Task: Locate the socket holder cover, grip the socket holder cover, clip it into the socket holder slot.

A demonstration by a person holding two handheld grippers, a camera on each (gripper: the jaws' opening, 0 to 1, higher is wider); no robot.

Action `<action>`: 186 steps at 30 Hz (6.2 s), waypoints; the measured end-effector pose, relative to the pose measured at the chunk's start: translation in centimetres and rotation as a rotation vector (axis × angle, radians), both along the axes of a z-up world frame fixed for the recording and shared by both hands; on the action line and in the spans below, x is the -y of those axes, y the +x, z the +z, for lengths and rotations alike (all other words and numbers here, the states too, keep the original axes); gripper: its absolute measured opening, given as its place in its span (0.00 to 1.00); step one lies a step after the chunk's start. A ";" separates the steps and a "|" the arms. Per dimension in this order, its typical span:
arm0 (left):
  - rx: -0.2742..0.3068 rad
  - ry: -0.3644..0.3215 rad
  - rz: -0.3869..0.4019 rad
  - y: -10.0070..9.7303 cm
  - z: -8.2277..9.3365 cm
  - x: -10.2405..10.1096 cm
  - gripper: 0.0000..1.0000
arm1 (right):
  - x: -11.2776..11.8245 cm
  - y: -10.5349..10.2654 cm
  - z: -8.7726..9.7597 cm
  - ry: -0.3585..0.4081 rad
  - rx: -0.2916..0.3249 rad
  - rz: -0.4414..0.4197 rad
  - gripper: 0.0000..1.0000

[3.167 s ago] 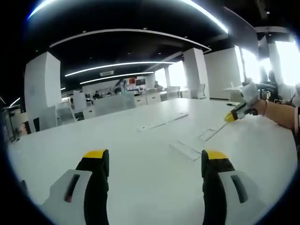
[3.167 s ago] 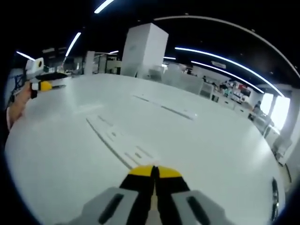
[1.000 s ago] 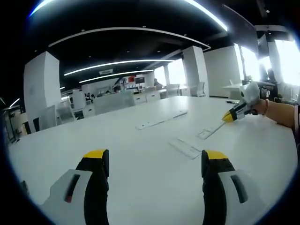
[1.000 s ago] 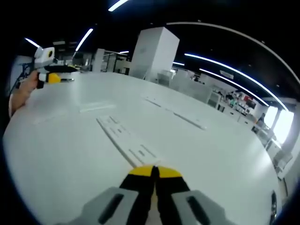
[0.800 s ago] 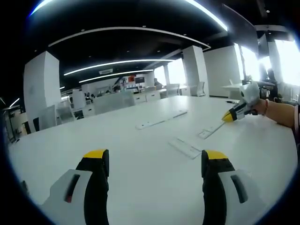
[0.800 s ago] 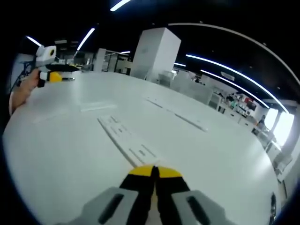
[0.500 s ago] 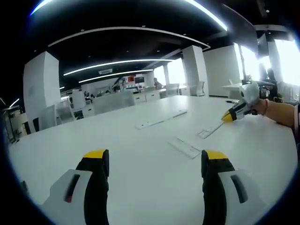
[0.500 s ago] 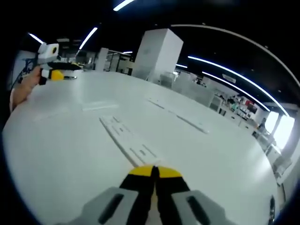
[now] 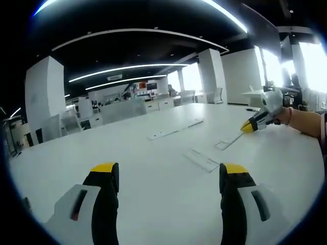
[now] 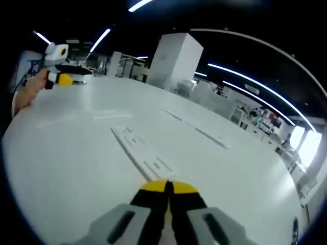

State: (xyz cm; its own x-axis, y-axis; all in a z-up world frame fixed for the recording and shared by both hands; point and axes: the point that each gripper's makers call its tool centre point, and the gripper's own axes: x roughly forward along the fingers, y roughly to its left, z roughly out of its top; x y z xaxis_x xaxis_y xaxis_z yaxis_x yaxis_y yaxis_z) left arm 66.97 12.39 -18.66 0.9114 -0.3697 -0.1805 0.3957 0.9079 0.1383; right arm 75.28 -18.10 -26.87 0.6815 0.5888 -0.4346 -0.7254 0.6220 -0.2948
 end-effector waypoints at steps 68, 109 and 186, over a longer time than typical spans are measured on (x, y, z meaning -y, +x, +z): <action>-0.016 0.010 0.025 0.3 -0.2 -0.9 0.78 | -0.4 -1.8 -0.1 -0.003 -0.103 0.058 0.08; -0.018 0.012 0.026 0.3 -0.4 -0.9 0.78 | -1.2 -1.7 0.0 -0.027 -0.042 0.077 0.07; -0.026 0.017 0.022 0.4 -0.6 -0.9 0.78 | -2.1 -1.7 0.0 -0.021 -0.013 0.101 0.05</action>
State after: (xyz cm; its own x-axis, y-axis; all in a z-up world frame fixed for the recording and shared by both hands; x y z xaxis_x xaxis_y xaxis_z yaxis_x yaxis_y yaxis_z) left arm 67.40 13.26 -19.21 0.9140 -0.3467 -0.2108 0.3798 0.9138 0.1439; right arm 73.60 -16.00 -26.91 0.6138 0.6449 -0.4555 -0.7876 0.5397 -0.2972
